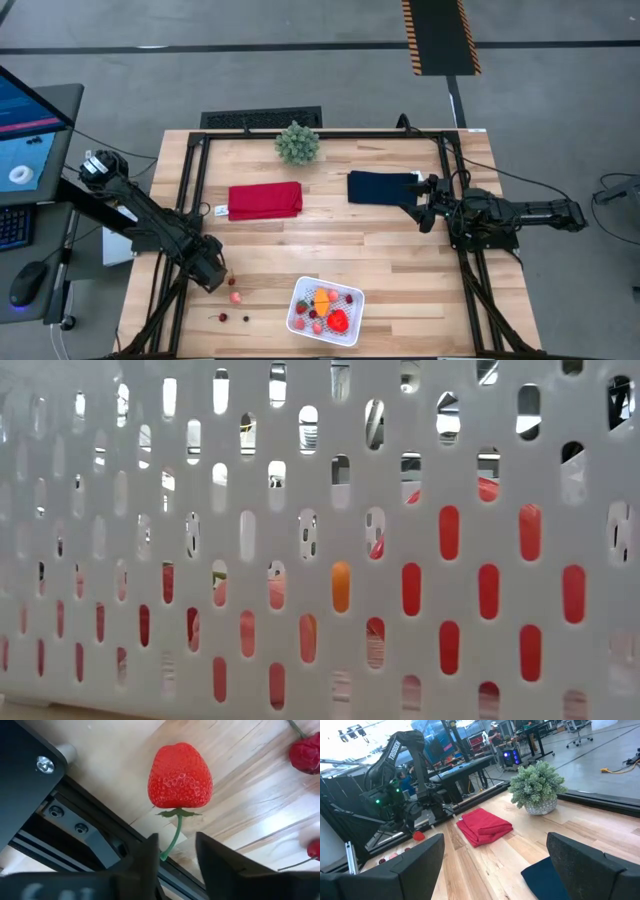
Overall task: Pick and placing Produce into tupperware
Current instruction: Put the strawberry into the white bin
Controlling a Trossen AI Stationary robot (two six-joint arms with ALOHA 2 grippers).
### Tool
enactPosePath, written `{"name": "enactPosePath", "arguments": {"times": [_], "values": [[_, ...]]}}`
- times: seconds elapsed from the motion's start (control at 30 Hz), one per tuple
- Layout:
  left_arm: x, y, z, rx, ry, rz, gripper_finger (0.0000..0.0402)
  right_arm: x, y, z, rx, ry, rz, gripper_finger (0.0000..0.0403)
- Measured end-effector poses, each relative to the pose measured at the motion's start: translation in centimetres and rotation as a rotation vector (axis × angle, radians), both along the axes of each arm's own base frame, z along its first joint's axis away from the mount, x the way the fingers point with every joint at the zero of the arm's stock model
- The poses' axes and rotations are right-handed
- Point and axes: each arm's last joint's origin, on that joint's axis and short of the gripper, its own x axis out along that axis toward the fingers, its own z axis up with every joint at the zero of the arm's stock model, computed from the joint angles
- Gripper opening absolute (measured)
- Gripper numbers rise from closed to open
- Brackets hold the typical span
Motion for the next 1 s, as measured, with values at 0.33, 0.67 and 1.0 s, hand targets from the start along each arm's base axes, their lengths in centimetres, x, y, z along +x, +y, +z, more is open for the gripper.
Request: {"name": "enactPosePath", "arguments": {"times": [0.33, 0.67, 1.0], "values": [[-0.5, 0.1, -2.2, -0.080, 0.055, 0.062, 0.0006, 0.0, 0.0, 0.0, 0.000, 0.000, 0.000, 0.0374], [0.3, -0.5, -0.5, -0.083, 0.018, 0.048, 0.0000, 0.0, 0.0, 0.0, 0.000, 0.000, 0.000, 0.0374], [2.2, -0.6, 6.8, 0.128, -0.179, -0.049, 0.0000, 0.0, 0.0, 0.0, 0.000, 0.000, 0.000, 0.0374]]}}
